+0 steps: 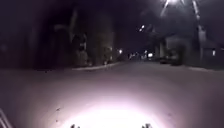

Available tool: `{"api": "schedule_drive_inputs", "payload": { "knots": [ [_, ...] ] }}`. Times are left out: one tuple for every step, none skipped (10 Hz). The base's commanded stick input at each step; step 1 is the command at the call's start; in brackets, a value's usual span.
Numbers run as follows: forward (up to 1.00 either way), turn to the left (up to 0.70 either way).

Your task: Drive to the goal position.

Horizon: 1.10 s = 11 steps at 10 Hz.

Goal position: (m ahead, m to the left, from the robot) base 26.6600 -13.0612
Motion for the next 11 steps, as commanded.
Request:
{"api": "schedule_drive_inputs", "payload": {
  "knots": [
    [0.85, 0.00],
    [0.85, 0.00],
    [0.85, 0.00],
    [0.85, 0.00],
    [0.85, 0.00],
    [0.85, 0.00],
    [0.85, 0.00],
    [0.85, -0.15],
    [0.85, -0.26],
    [0.85, -0.31],
    [0.85, -0.13]
  ]
}}
